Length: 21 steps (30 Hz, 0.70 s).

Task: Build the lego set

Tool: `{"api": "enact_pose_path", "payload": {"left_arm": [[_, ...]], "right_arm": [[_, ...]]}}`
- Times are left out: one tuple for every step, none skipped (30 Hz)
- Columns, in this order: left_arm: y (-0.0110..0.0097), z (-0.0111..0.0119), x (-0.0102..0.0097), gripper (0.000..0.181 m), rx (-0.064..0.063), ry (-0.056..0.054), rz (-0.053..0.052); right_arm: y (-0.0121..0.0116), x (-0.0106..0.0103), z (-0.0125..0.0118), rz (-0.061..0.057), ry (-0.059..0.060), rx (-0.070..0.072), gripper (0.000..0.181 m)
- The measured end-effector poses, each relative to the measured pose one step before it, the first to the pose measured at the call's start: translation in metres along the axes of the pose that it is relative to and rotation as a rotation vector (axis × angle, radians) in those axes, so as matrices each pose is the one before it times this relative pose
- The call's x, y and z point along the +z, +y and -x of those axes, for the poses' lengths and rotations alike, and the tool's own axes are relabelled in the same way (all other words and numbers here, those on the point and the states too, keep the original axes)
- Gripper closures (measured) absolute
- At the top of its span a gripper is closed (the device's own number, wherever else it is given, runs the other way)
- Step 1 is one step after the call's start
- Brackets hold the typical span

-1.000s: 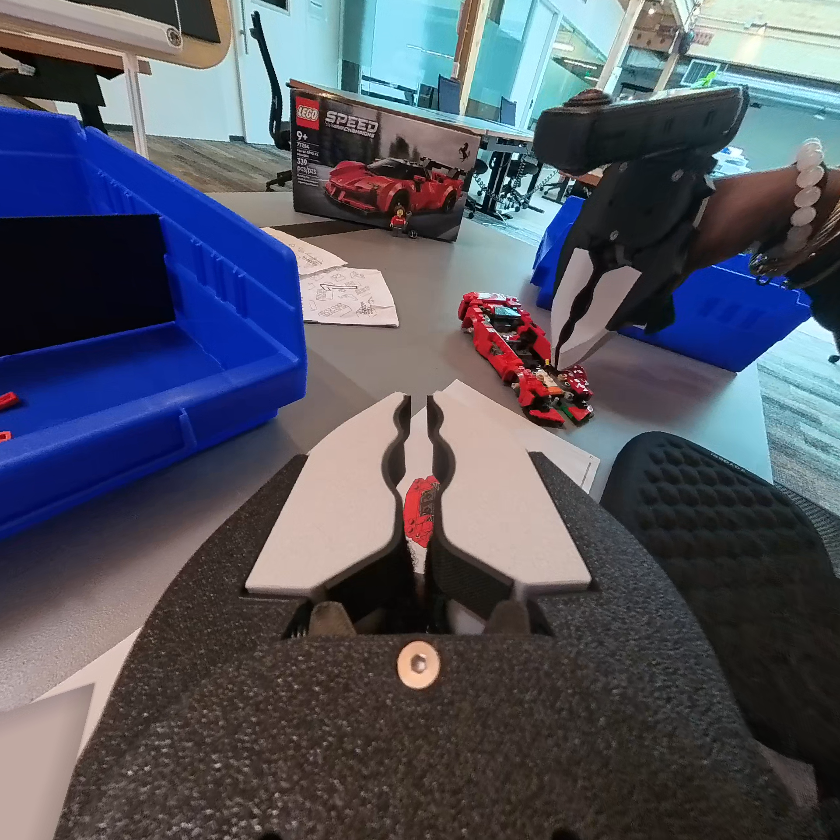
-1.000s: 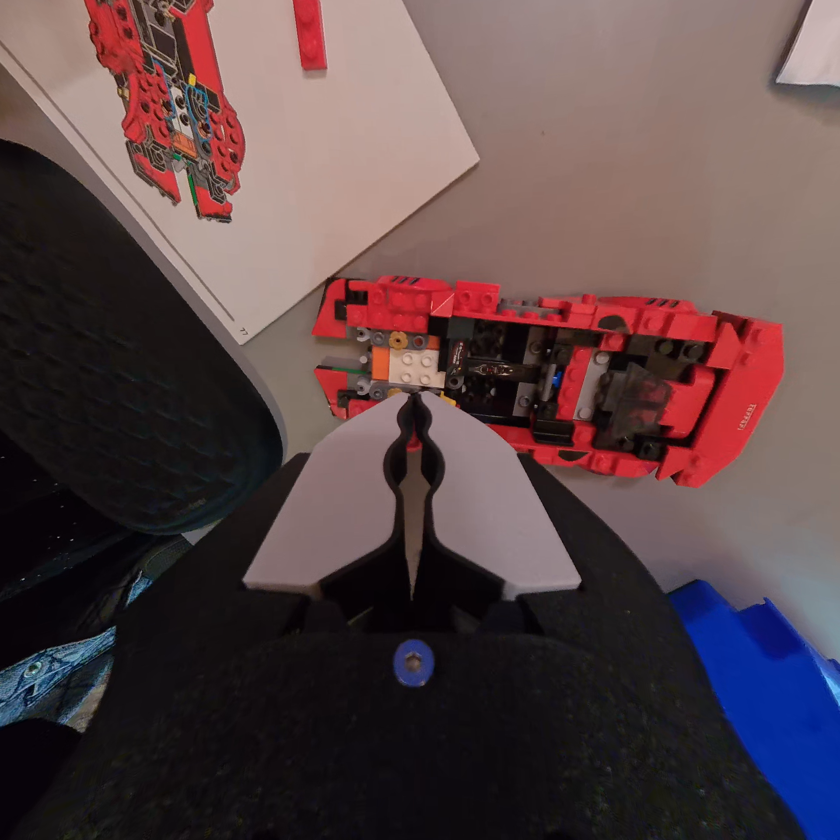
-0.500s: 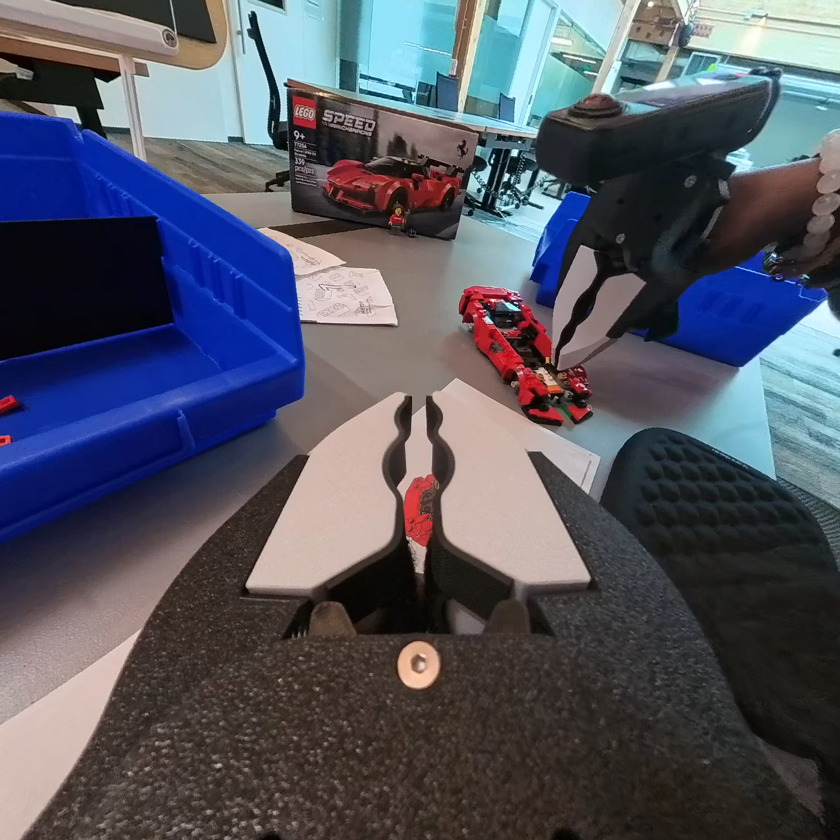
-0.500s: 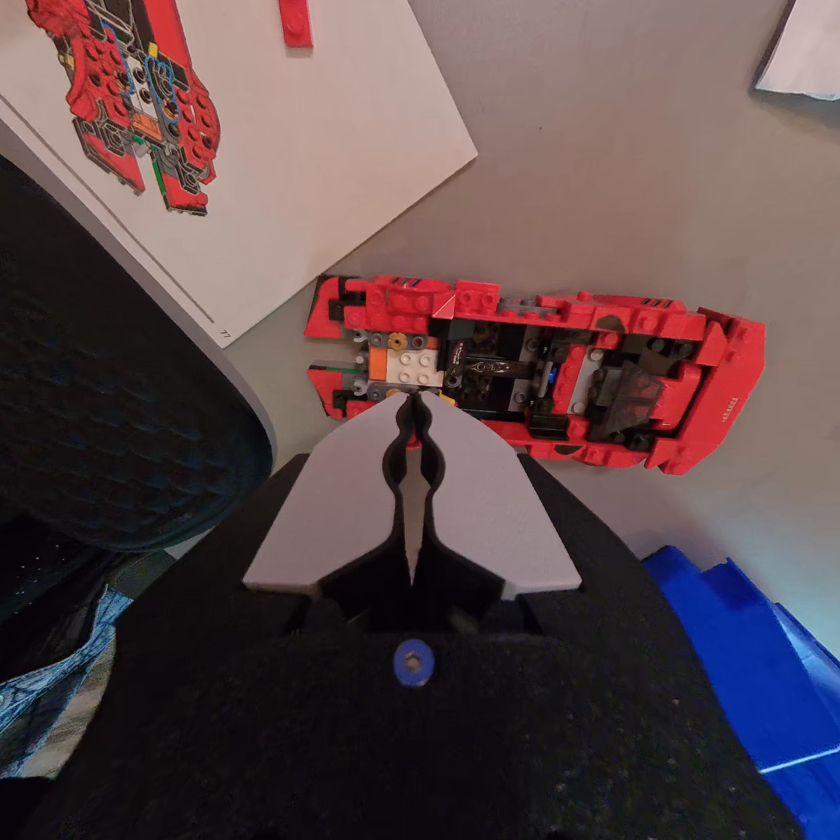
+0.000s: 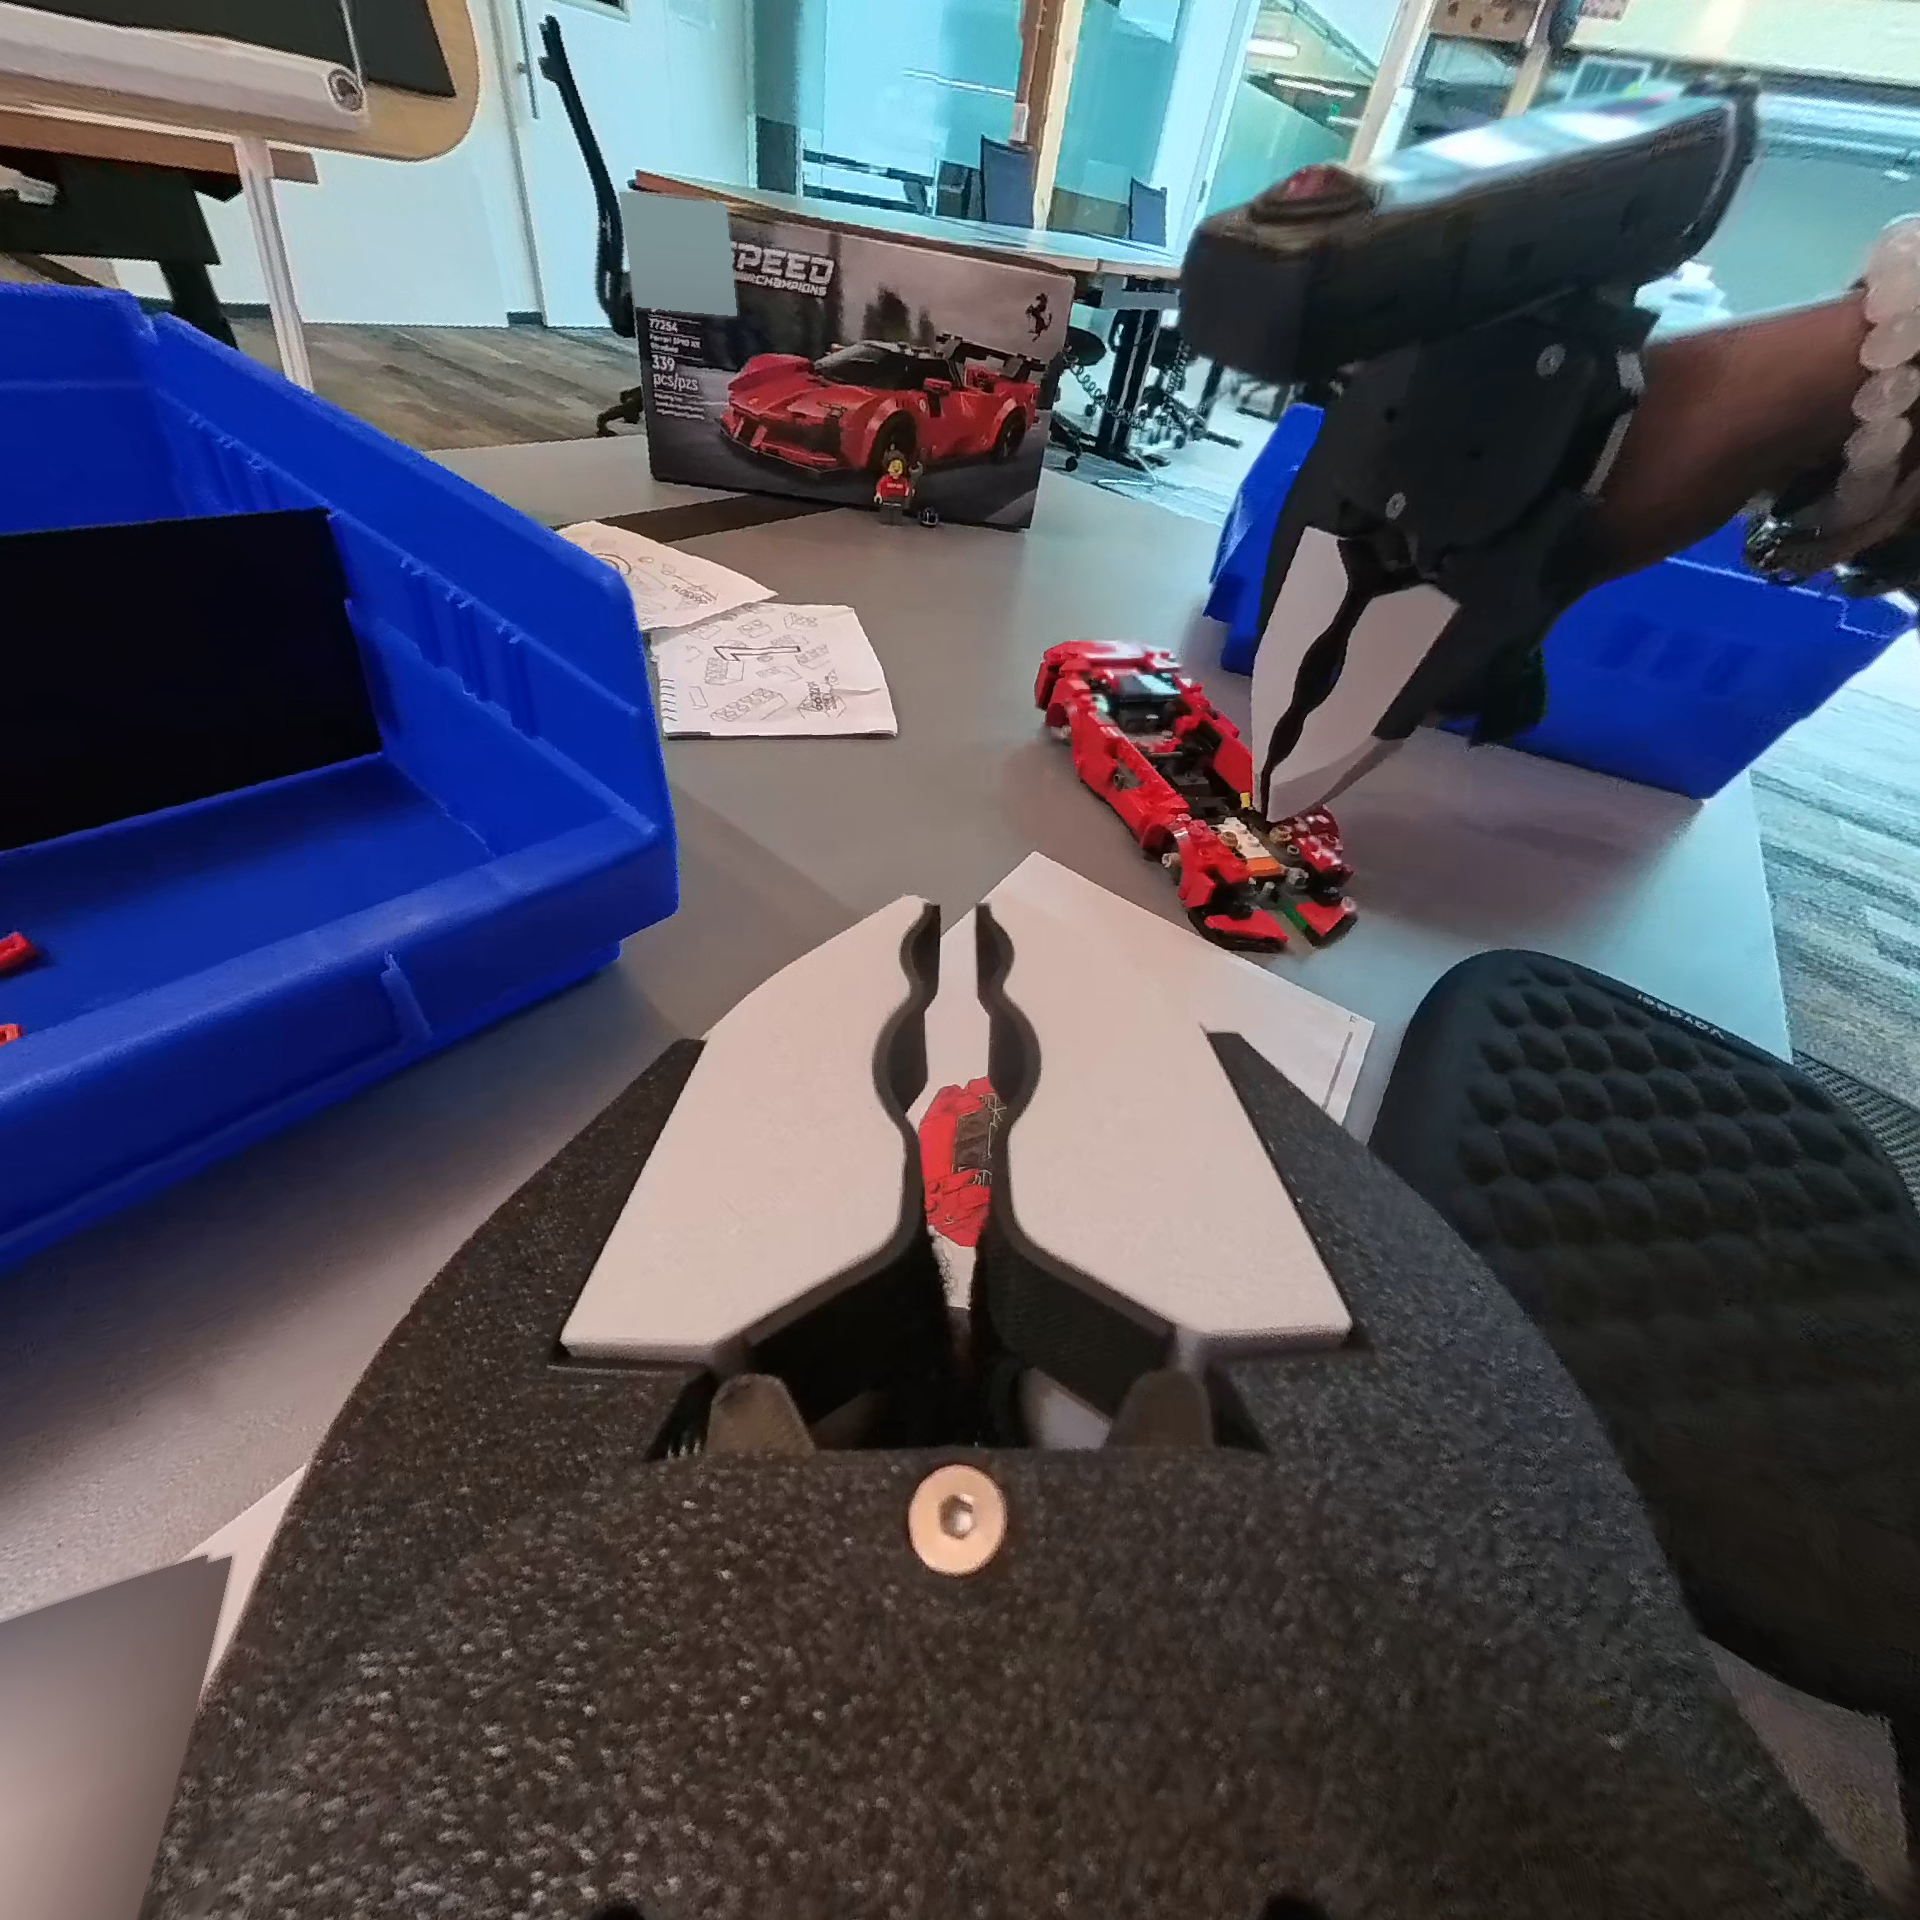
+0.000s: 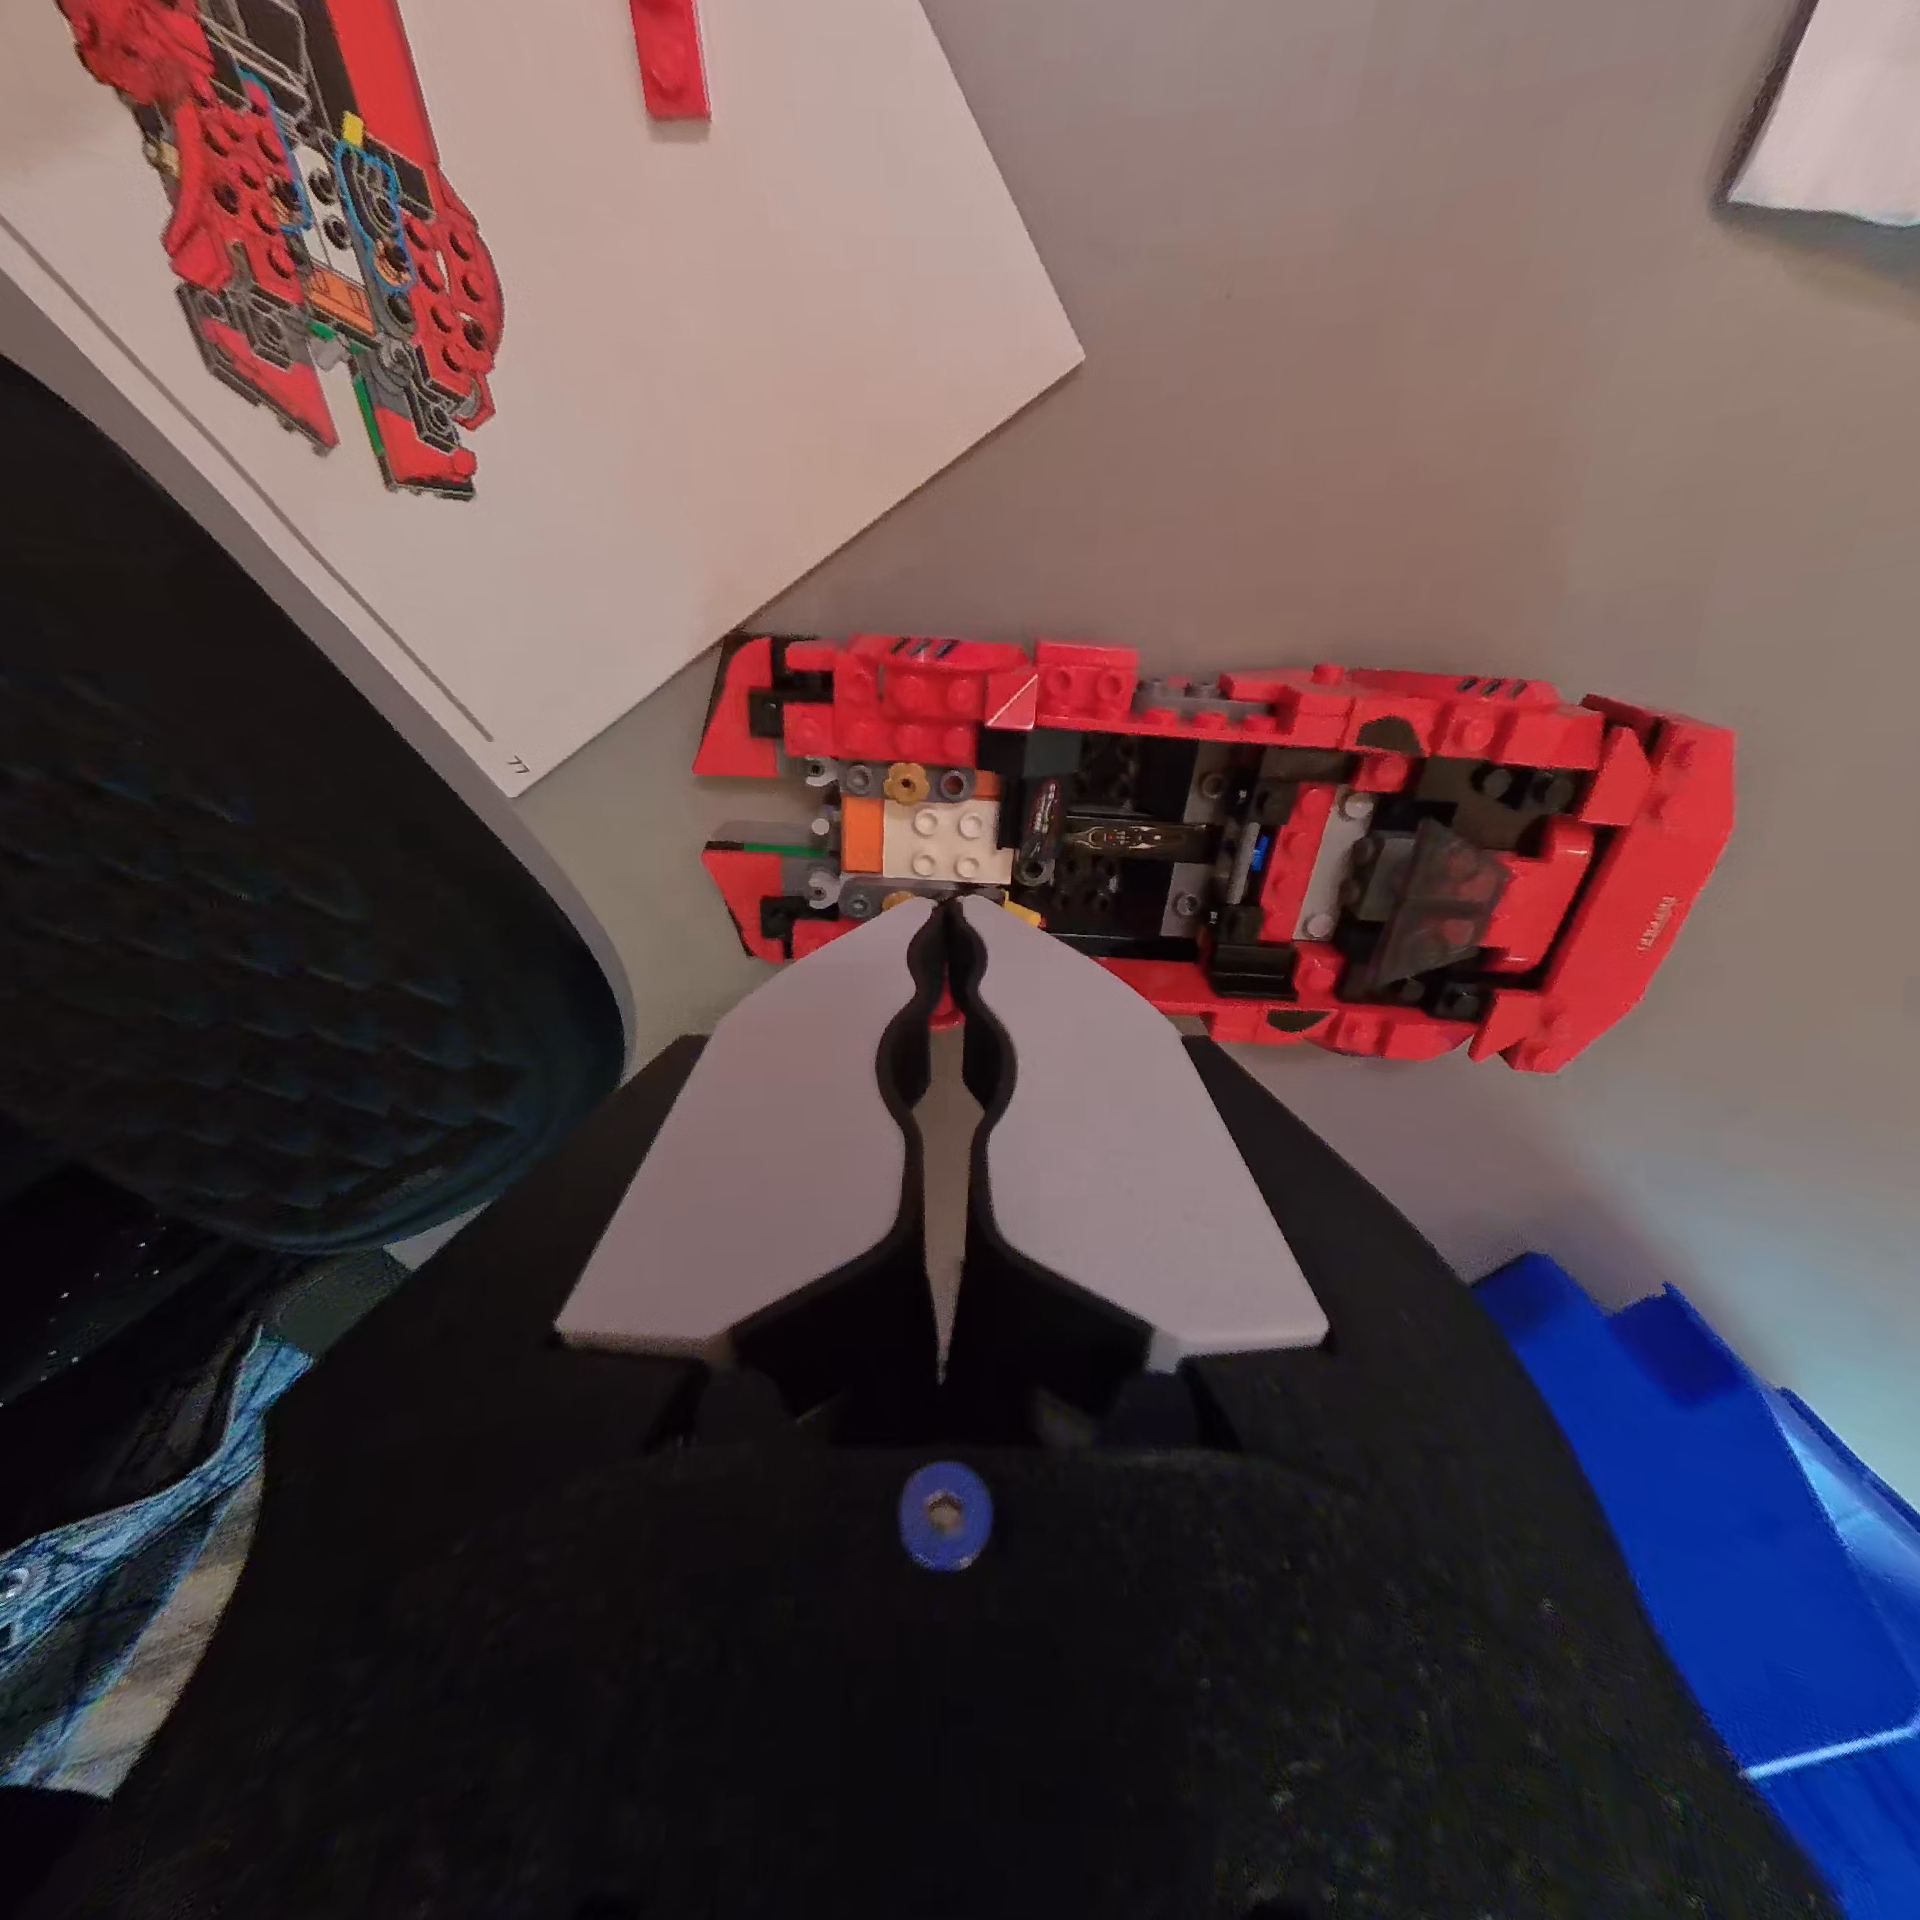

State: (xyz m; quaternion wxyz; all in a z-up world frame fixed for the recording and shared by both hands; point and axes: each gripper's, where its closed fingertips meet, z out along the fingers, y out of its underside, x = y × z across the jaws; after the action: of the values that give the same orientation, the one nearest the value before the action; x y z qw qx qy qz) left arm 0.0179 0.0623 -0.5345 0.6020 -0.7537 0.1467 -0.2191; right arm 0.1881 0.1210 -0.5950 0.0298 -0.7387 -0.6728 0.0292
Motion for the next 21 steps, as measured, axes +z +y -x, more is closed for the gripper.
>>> {"api": "enact_pose_path", "payload": {"left_arm": [[0.00065,-0.00065,0.00044,0.175,0.0075,-0.0005,0.0055],[0.00105,-0.00103,0.00084,0.175,0.0087,0.0024,0.0087],[0.00119,-0.00122,0.00100,0.175,0.0083,0.0034,0.0112],[0.00139,-0.00120,0.00133,0.175,0.0084,0.0037,0.0130],[0.00135,-0.00145,0.00128,0.174,0.0098,0.0046,0.0136],[0.00083,-0.00197,0.00152,0.174,0.0123,0.0051,0.0137],[-0.00059,-0.00395,0.00158,0.174,0.0144,0.0115,0.0134],[-0.00251,-0.00645,0.00174,0.174,0.0136,0.0203,0.0081],[-0.00441,-0.00817,0.00217,0.174,0.0114,0.0252,0.0002],[-0.00525,-0.00950,0.00308,0.174,0.0102,0.0286,-0.0065],[-0.00517,-0.01041,0.00422,0.174,0.0087,0.0324,-0.0081],[-0.00375,-0.01073,0.00534,0.174,0.0074,0.0353,-0.0035],[-0.00214,-0.01007,0.00645,0.174,0.0060,0.0335,0.0021],[-0.00078,-0.00889,0.00719,0.174,0.0052,0.0295,0.0061],[0.00046,-0.00821,0.00748,0.174,0.0053,0.0291,0.0092],[0.00123,-0.00688,0.00757,0.174,0.0040,0.0253,0.0110],[0.00171,-0.00520,0.00707,0.174,0.0046,0.0187,0.0125],[0.00193,-0.00300,0.00635,0.174,0.0061,0.0099,0.0134],[0.00227,-0.00170,0.00540,0.174,0.0073,0.0061,0.0136],[0.00247,-0.00074,0.00438,0.174,0.0041,0.0048,0.0143],[0.00198,-0.00035,0.00314,0.174,0.0000,0.0045,0.0112]], "right_arm": [[-0.00275,-0.00235,0.00053,-0.0374,-0.0173,-0.0015,0.181],[-0.00628,-0.00581,0.00176,-0.0622,-0.0252,0.0048,0.181],[-0.00435,-0.00766,0.00072,-0.0454,-0.0164,-0.0010,0.181],[-0.00177,-0.00827,-0.00435,-0.0257,0.0189,-0.0060,0.181],[0.00009,-0.00763,-0.00642,-0.0136,0.0321,-0.0158,0.181],[0.00180,-0.00515,-0.00293,-0.0039,0.0065,-0.0271,0.181],[0.00221,-0.00222,-0.00093,-0.0047,-0.0061,-0.0300,0.181],[0.00377,0.00048,-0.00015,0.0062,-0.0129,-0.0220,0.181],[0.00443,0.00254,0.00183,0.0130,-0.0269,-0.0258,0.171],[0.00305,0.00337,0.00283,0.0021,-0.0311,-0.0377,0.169],[0.00147,0.00354,0.00141,-0.0080,-0.0236,-0.0305,0.168],[0.00098,0.00322,0.00248,-0.0069,-0.0367,-0.0247,0.166],[-0.00030,0.00239,0.00020,-0.0130,-0.0278,-0.0168,0.166],[-0.00087,0.00168,-0.00070,-0.0146,-0.0276,-0.0123,0.167],[-0.00002,0.00130,0.00043,-0.0051,-0.0413,-0.0090,0.167],[-0.00017,0.00095,-0.00086,-0.0033,-0.0357,-0.0011,0.167],[0.00001,0.00115,-0.00028,-0.0007,-0.0399,0.0054,0.168],[0.00047,0.00134,0.00119,0.0080,-0.0472,0.0017,0.170],[0.00011,0.00119,0.00077,0.0080,-0.0345,-0.0059,0.172],[-0.00043,0.00069,0.00096,0.0043,-0.0259,-0.0209,0.175],[-0.00065,0.00017,-0.00033,0.0036,-0.0071,-0.0242,0.176]]}}
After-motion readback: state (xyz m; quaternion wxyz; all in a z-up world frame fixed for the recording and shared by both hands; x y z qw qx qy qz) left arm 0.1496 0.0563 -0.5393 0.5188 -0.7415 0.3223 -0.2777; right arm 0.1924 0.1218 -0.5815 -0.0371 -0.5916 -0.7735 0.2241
